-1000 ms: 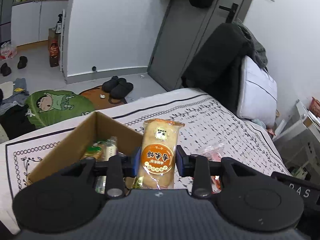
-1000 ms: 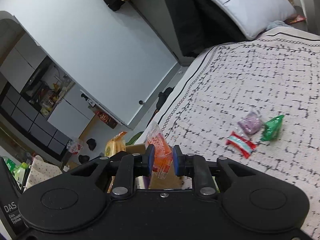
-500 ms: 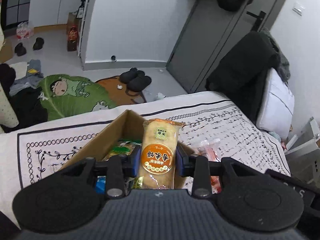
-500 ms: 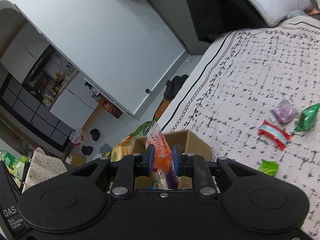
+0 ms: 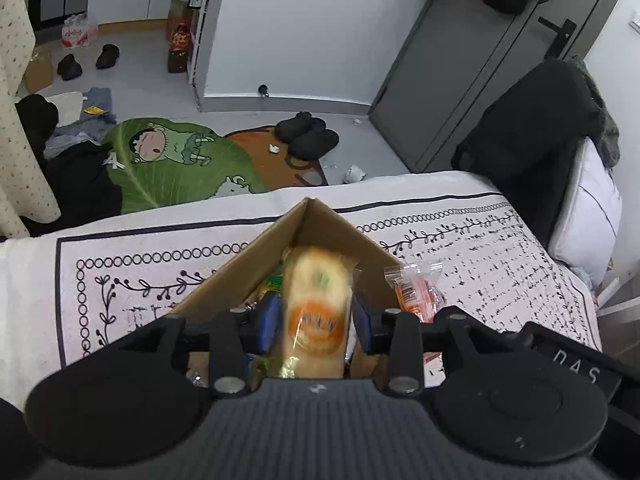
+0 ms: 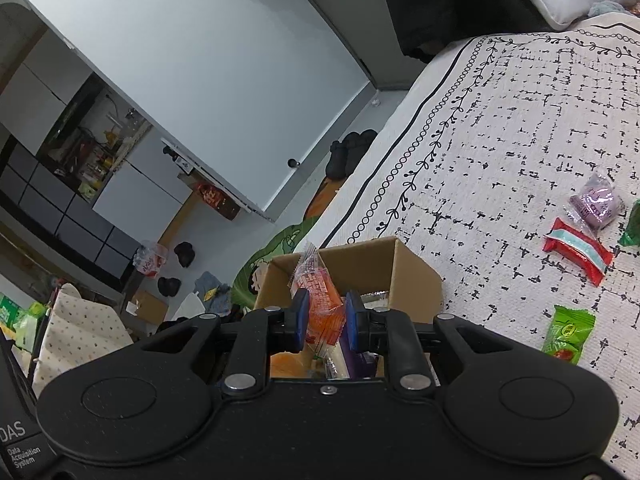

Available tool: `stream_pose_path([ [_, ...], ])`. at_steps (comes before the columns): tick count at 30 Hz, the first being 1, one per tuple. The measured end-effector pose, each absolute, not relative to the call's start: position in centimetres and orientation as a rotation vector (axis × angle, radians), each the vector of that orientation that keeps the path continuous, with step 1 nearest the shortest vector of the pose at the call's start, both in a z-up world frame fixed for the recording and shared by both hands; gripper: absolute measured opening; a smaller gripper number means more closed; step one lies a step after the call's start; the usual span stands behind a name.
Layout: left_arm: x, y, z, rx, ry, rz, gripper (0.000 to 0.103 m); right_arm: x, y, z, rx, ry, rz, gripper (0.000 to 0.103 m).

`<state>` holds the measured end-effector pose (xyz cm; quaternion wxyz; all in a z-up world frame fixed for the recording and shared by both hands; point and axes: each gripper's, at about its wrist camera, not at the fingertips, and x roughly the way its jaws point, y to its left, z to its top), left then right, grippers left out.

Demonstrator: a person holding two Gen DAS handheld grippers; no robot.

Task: Organize snacks
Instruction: 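Carry both snacks over the cardboard box and open both tools to drop them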

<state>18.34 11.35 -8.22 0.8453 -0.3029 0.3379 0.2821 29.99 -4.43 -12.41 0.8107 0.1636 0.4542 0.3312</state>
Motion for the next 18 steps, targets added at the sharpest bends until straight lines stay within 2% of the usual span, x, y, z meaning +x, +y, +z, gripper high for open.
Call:
stream_pose_path([
  [1,18.4,11.3,-8.2,-0.633,0.712,0.601,0.041,30.0,-4.3,-12.4,0.345,0.974,0.710,0.020],
  [3,18.4,11.3,-8.2,-0.627,0.710,0.609,0.051,30.1,-4.1,-12.5,0.341,0.980,0.710,0.024],
  [10,18.8,11.1,-8.5,-0.622,0.726,0.616,0.061,30.3,-5.2,-12.2,0.338,0.960,0.700,0.039],
  [18,19.2,9.4,-8.1,-0.595,0.718,0.576,0.076,30.5,-8.9,-11.6,0.345,0.938,0.656,0.042],
])
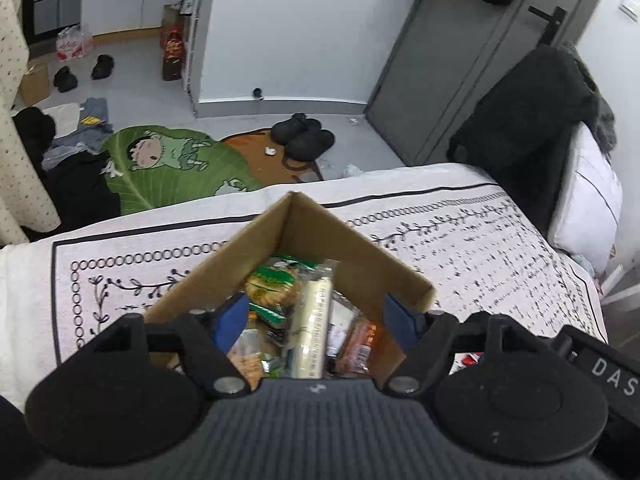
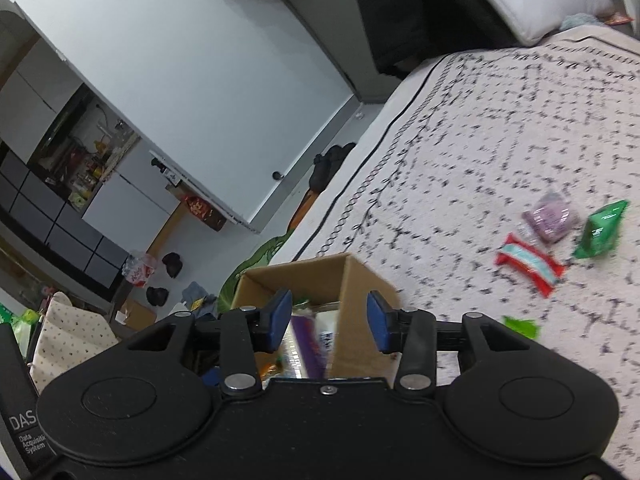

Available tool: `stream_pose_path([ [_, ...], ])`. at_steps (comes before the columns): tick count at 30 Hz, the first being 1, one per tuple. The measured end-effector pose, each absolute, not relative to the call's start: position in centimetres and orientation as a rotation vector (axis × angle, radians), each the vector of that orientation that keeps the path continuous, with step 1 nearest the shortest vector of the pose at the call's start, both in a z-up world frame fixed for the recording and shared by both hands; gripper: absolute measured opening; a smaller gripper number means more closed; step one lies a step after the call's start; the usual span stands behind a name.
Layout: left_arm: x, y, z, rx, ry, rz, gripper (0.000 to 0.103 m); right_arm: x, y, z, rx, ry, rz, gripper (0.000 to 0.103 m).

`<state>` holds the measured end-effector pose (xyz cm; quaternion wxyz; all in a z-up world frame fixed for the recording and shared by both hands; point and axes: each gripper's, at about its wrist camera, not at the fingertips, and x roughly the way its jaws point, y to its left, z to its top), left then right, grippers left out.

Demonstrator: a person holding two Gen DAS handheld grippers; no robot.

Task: Organize snacks
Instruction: 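Carry both snacks over the cardboard box and open both tools to drop them, then move both open tools back toward the remaining snacks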

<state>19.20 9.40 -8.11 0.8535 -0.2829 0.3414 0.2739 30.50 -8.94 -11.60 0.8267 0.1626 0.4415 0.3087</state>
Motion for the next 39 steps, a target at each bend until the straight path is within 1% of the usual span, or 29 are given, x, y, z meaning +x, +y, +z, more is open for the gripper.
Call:
stream_pose_path([
  [2,19.5,8.8,-8.1,-0.593,0.719,0.553,0.080,30.7,-10.0,-11.4,0.345,0.932,0.639,0.044],
  [7,20.0,6.7,-8.2,-0.575,0.728,0.510,0.081,31.0,-13.3,-11.1,0.351,0.914,0.589,0.050],
  [11,20.3,5.1,-8.1,-0.538,0.731,0.475,0.083,31.4,-15.5,-11.2,0.340,0.904,0.555,0.058],
  [14,20.6,4.0,-8.4,-0.521,0.748,0.440,0.087,31.7,-17.1,-11.4,0.338,0.903,0.528,0.062],
  [15,20.7,3.7,-8.5,-0.518,0.755,0.431,0.087,31.7,-17.5,-11.5,0.333,0.901,0.522,0.063],
  [17,20.7,3.0,-8.7,-0.510,0.760,0.422,0.087,31.8,-18.4,-11.6,0.315,0.889,0.508,0.069],
  [19,20.8,2.4,-8.9,-0.503,0.761,0.397,0.087,32.1,-19.6,-11.8,0.311,0.876,0.486,0.071],
  [22,21.3,1.5,-9.6,-0.505,0.795,0.330,0.087,32.7,-21.4,-12.6,0.328,0.876,0.456,0.071],
  [26,21.5,0.0,-9.7,-0.431,0.771,0.324,0.087,33.1,-23.0,-14.2,0.351,0.883,0.437,0.071],
  [32,22.0,-2.2,-9.8,-0.402,0.742,0.251,0.087,33.8,-24.2,-16.3,0.384,0.904,0.441,0.071],
  [39,23.6,-5.2,-11.5,-0.364,0.773,0.210,0.087,34.9,-25.1,-17.4,0.388,0.891,0.433,0.071],
])
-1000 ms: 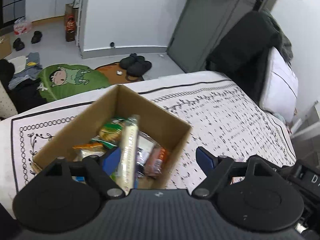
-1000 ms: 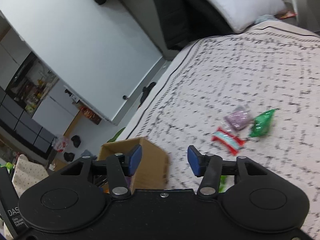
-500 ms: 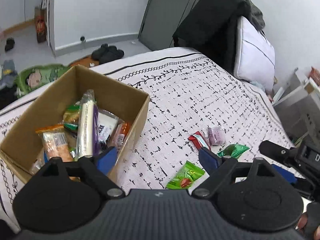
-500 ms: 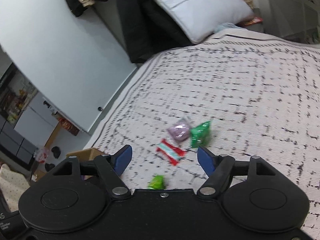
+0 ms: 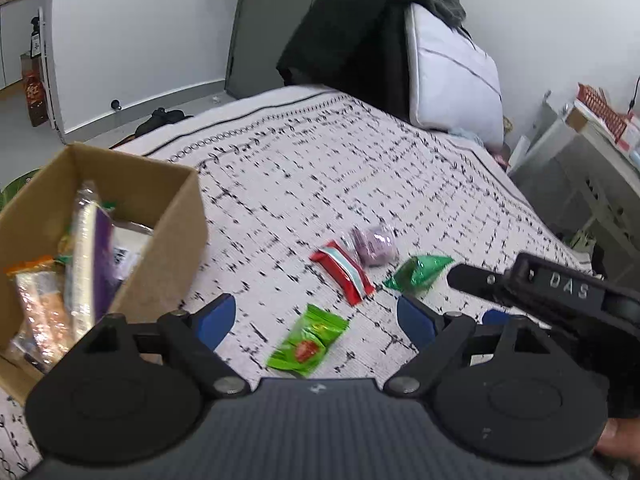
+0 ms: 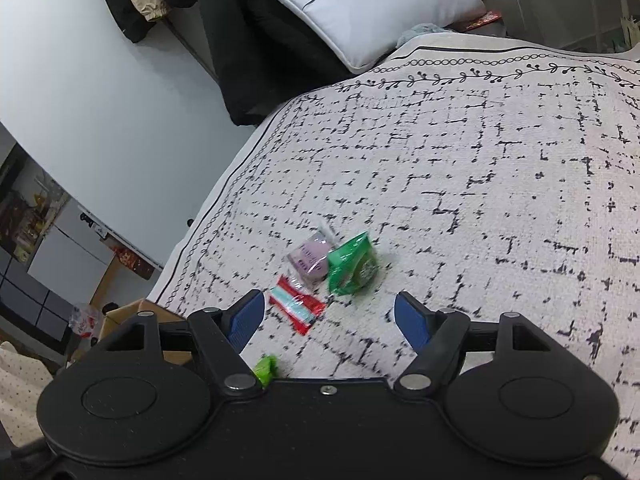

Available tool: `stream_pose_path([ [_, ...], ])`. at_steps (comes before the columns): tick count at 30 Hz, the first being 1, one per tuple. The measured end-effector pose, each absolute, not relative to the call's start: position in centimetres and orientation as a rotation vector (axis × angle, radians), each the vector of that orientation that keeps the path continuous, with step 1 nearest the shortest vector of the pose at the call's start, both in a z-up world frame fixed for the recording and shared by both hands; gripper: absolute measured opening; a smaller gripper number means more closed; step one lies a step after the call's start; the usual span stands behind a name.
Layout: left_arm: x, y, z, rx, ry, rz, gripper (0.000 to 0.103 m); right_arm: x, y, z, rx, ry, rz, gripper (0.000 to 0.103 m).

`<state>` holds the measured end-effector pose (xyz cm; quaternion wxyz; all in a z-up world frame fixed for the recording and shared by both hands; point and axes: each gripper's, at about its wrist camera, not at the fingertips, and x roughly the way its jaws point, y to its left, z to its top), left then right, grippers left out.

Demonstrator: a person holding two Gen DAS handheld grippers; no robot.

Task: Organize snacks
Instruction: 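Move both open tools back toward the remaining snacks, then grasp the green snack packet with the left tool while the right tool grasps the green candy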

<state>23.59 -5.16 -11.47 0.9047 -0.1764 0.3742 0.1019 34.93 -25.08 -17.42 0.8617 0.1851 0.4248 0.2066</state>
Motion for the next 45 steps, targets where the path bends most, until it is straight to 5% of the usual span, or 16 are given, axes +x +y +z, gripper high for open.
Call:
stream_pose_path([
  [17,27.6,-5.5,-16.9,-0.361,0.891,0.309,0.083,37.9,-23.7,-20.6,0.356,0.907,0.490,0.071],
  [26,28.2,-5.2,-18.4,-0.394,0.945,0.337,0.046,39.5,-22.5,-21.7,0.320,0.892,0.467,0.070],
  [32,28.0,-4.9,-17.8,-0.396,0.921,0.346,0.040,39.6,-22.1,-22.7,0.290,0.900,0.443,0.031],
  [45,25.2,-4.0,-12.5,-0.429,0.805,0.309,0.040,35.8,-22.2,-19.6,0.307,0.851,0.479,0.023],
])
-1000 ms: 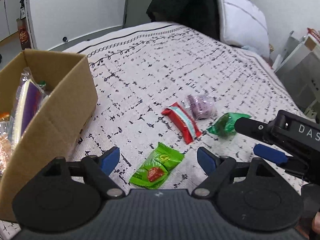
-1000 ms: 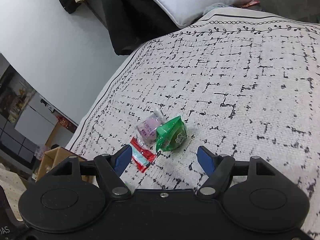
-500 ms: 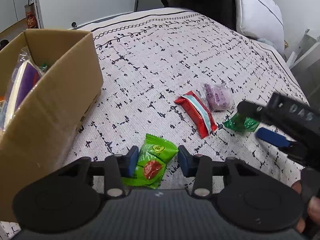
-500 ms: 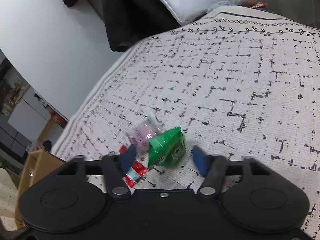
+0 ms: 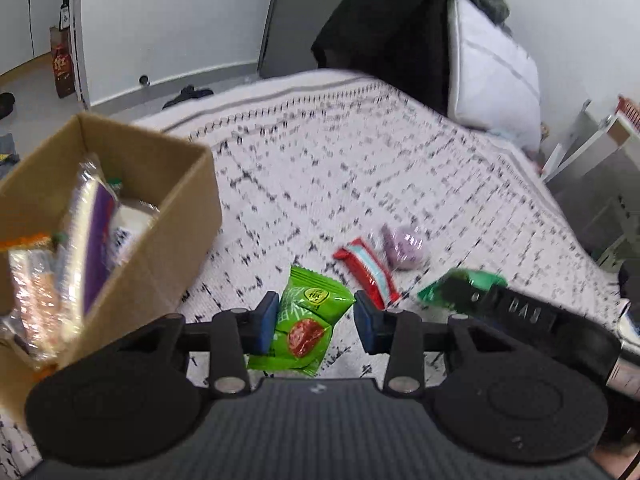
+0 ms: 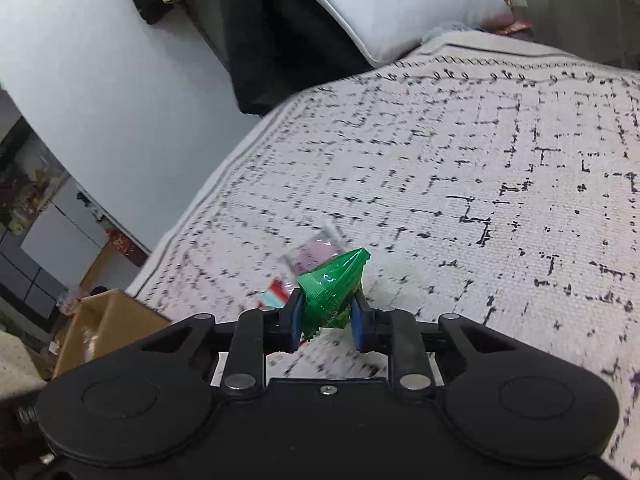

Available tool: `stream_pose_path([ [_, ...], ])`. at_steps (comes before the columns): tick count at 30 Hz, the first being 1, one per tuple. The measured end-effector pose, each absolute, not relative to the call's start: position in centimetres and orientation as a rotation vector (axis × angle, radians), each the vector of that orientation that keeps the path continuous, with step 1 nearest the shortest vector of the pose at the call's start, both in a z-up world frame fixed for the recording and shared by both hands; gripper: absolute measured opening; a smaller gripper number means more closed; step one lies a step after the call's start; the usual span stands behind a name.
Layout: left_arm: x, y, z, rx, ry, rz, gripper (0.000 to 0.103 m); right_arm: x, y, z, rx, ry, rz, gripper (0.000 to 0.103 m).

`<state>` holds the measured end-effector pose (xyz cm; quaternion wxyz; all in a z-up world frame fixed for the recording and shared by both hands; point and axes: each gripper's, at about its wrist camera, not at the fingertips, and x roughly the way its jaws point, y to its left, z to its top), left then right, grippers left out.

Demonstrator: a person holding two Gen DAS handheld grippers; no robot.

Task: Organize snacks
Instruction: 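Grasp the green snack packet with the left tool while the right tool grasps the green candy, then carry both green snacks over the cardboard box and open both tools to drop them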

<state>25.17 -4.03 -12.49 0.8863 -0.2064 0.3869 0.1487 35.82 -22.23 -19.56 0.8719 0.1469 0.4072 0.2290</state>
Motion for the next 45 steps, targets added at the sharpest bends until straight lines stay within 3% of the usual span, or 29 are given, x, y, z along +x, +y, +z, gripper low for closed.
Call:
stream_pose_path([
  [14,20.5,-1.6,-6.8,-0.474,0.696,0.313,0.040,30.1,-21.4,-13.3,0.299,0.771,0.541,0.023],
  [26,17.1,1.4,-5.1,-0.544,0.644,0.348,0.040,27.2,-18.9,-8.9,0.275,0.734,0.596,0.023],
  [45,15.0,8.1,-3.9,-0.671,0.621,0.399,0.040,25.1,-12.4,-6.9,0.218,0.756,0.676,0.023],
])
